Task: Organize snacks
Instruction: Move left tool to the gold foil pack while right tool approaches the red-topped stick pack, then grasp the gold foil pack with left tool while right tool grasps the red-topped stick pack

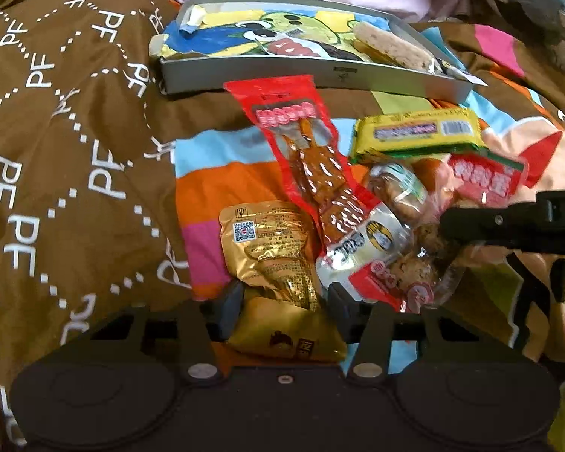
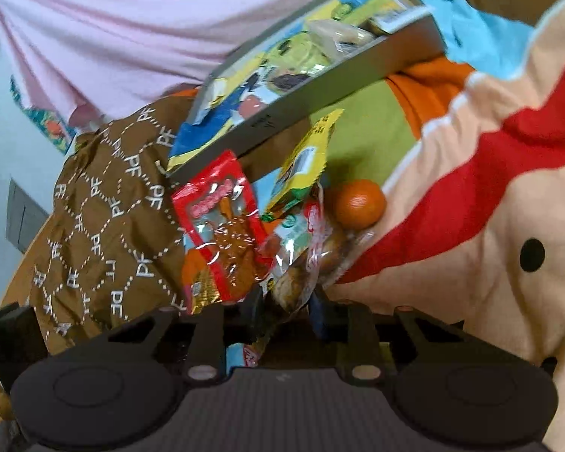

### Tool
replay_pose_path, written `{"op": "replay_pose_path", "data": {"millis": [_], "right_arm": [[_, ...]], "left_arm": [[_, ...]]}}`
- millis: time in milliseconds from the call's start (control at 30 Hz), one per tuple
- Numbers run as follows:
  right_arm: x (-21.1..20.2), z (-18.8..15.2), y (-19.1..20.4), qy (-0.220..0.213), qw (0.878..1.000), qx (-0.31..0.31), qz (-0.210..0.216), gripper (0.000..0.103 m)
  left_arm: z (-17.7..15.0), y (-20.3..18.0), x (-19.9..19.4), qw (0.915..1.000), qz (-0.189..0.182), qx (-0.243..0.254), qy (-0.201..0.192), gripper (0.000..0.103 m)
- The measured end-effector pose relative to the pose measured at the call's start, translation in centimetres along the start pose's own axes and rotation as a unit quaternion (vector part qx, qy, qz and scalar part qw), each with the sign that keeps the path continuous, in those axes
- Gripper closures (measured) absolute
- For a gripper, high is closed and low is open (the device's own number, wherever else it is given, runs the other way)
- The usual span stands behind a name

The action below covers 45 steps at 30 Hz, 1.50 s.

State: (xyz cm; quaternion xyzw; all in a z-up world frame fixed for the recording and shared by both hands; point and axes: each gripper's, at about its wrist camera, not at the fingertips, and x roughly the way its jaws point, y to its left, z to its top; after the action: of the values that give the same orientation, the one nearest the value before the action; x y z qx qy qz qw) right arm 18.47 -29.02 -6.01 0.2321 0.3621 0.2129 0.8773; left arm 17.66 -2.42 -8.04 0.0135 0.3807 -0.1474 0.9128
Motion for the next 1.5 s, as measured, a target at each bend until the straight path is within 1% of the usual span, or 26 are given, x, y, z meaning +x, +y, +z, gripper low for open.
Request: {"op": "replay_pose_path", "data": {"millis": [100, 167, 267, 333, 567, 633, 700, 800, 933, 1033, 1133, 1233, 1367, 1500], "right_arm": [[-0.8, -0.2, 0.4, -0.003, 1.0, -0.01, 0.002, 0.076], [-1.3, -0.3, 0.6, -0.005, 1.0, -0.015, 0.0, 0.076], [-2.2, -0.5, 0.7, -0.007, 1.0, -0.017, -0.005, 0.076], [-2.6, -0.6, 0.9, -0.009, 1.0, -0.017, -0.007, 0.076], [-3.1, -0.7, 1.7, -0.018, 0.998, -0.049, -0.023, 0.076], [-3.2, -0.8, 2.0, -0.018, 0.998, -0.062, -0.026, 0.076], [-3.4, -1.0, 2.4, -0.019, 0.997, -0.074, -0.029, 0.076], [-3.8, -1.2, 2.8, -0.021, 0.996, -0.085, -0.028, 0.076], [-4.3, -1.3, 3.4, -0.027, 0.994, -0.103, -0.025, 0.076], [-4.5, -1.4, 3.8, -0.032, 0.992, -0.118, -0.024, 0.077], [-4.9, -1.4, 4.2, -0.035, 0.991, -0.13, -0.015, 0.077], [-5.9, -1.2, 4.4, -0.042, 0.989, -0.14, -0.004, 0.077], [-6.9, -1.1, 4.6, -0.059, 0.985, -0.161, -0.009, 0.077], [-7.3, -0.5, 4.2, -0.068, 0.986, -0.152, -0.013, 0.077]], "left_arm": [[-0.4, -0.3, -0.6, 0.9998, -0.008, -0.011, 0.013, 0.051], [-0.4, -0.4, -0.9, 0.9993, -0.014, -0.019, 0.028, 0.051], [-0.2, -0.7, -1.2, 0.9985, -0.011, -0.021, 0.049, 0.051], [-0.2, -0.9, -1.0, 0.9985, -0.006, -0.014, 0.052, 0.051], [-0.2, -1.2, -0.3, 0.999, 0.005, 0.017, 0.042, 0.04], [-0.1, -1.3, -0.2, 0.9988, 0.004, 0.024, 0.042, 0.039], [-0.1, -1.3, -0.1, 0.9988, 0.004, 0.026, 0.04, 0.039], [0.0, -1.3, -0.1, 0.9986, 0.011, 0.032, 0.04, 0.047], [0.2, -1.0, -0.2, 0.9989, 0.008, 0.021, 0.042, 0.051], [0.1, -0.9, -0.4, 0.999, -0.007, 0.004, 0.043, 0.051], [0.0, -0.3, -0.6, 0.9971, -0.051, -0.04, 0.041, 0.051], [-0.2, 0.2, -0.7, 0.9919, -0.086, -0.083, 0.041, 0.051], [-0.4, -0.3, -0.7, 0.9888, -0.102, -0.1, 0.043, 0.053], [-0.6, -0.8, -1.0, 0.9852, -0.111, -0.122, 0.047, 0.053]]}}
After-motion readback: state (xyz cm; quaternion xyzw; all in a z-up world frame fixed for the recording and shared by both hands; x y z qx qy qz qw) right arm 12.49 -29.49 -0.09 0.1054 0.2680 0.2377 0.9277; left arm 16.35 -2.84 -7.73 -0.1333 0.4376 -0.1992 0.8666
